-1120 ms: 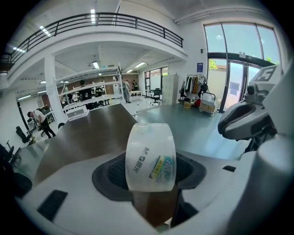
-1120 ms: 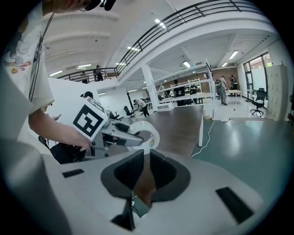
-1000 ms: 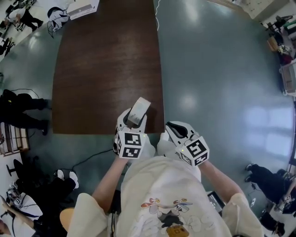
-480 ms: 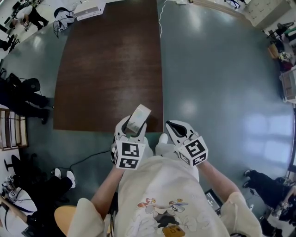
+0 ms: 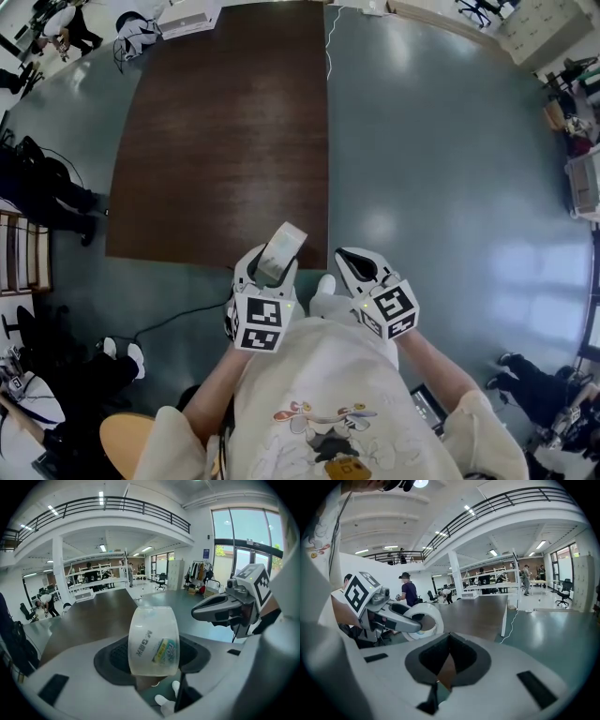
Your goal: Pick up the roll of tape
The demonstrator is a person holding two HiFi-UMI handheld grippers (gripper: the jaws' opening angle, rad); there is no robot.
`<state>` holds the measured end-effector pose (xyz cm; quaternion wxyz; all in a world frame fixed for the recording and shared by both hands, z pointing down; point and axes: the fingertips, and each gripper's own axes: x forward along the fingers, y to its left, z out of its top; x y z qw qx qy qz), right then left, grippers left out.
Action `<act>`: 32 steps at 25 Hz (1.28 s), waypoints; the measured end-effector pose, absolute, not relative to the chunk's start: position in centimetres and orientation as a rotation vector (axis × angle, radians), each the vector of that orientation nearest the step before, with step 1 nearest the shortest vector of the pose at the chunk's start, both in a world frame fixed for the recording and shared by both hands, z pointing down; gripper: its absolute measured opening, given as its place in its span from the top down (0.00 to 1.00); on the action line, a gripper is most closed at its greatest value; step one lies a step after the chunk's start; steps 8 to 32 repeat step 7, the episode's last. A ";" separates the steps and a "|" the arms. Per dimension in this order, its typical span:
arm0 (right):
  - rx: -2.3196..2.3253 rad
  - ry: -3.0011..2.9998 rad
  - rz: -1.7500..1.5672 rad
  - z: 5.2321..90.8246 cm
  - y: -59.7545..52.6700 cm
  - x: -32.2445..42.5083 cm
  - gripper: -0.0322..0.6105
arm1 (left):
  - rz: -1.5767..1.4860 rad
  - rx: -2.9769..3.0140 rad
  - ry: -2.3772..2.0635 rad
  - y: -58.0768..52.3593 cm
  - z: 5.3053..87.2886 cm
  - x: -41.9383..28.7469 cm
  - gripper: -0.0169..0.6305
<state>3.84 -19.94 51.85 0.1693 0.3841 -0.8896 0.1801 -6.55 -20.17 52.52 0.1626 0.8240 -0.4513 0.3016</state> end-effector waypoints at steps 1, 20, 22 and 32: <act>1.092 -2.527 0.513 52.1 -19.9 3.4 0.94 | 0.861 2.352 -1.287 -20.1 52.7 -6.9 0.62; 1.086 -2.524 0.515 50.9 -18.4 4.5 0.94 | 0.858 2.358 -1.287 -18.8 51.5 -5.9 0.62; 1.086 -2.524 0.515 50.9 -18.4 4.5 0.94 | 0.858 2.358 -1.287 -18.8 51.5 -5.9 0.62; 1.086 -2.524 0.515 50.9 -18.4 4.5 0.94 | 0.858 2.358 -1.287 -18.8 51.5 -5.9 0.62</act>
